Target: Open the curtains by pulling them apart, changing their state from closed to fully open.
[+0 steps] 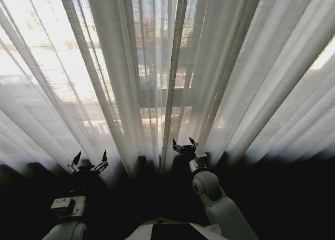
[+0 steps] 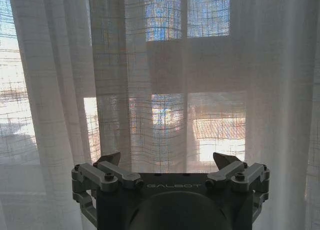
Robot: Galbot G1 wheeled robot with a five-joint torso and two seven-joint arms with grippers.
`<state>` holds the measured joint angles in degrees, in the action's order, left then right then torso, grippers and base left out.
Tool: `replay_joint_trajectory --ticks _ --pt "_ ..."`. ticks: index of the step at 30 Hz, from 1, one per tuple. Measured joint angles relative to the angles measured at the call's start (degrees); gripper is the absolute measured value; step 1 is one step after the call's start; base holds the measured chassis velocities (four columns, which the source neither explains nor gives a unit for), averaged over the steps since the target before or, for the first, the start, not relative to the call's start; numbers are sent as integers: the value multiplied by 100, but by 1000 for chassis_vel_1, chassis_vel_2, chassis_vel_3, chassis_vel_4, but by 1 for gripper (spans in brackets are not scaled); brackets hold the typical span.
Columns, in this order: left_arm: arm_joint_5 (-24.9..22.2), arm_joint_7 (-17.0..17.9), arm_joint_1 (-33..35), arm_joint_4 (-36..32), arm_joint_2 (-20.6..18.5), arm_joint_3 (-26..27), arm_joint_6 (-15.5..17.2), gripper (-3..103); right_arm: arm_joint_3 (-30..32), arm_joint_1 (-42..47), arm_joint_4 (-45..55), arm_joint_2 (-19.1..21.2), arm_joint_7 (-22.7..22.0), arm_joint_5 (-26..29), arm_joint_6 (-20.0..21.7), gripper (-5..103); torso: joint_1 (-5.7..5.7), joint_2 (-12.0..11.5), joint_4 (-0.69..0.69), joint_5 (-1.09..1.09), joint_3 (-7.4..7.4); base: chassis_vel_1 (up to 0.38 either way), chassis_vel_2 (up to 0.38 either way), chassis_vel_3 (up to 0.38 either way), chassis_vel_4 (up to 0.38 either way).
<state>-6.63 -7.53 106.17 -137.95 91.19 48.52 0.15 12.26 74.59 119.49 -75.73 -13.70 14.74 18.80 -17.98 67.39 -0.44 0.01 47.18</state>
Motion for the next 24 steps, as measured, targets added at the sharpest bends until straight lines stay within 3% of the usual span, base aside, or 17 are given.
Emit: replay_joint_trajectory --ticks 13,18,24 --pt "51 -1 67 -81 -2 4 -1 100 2 -1376 -1357 -348 -190 -394 -121 100 0 -1 2 1 1 0 0 0 0" --pt "73 1 51 -95 -2 -13 15 100 234 -1943 -2103 -438 -207 -842 -372 103 -2 -1 0 1 2 0 0 0 0" --pt "83 8 38 -98 -1 -25 24 100 405 -2295 -2525 -420 -210 -987 -539 85 -1 -1 1 0 1 0 0 0 0"
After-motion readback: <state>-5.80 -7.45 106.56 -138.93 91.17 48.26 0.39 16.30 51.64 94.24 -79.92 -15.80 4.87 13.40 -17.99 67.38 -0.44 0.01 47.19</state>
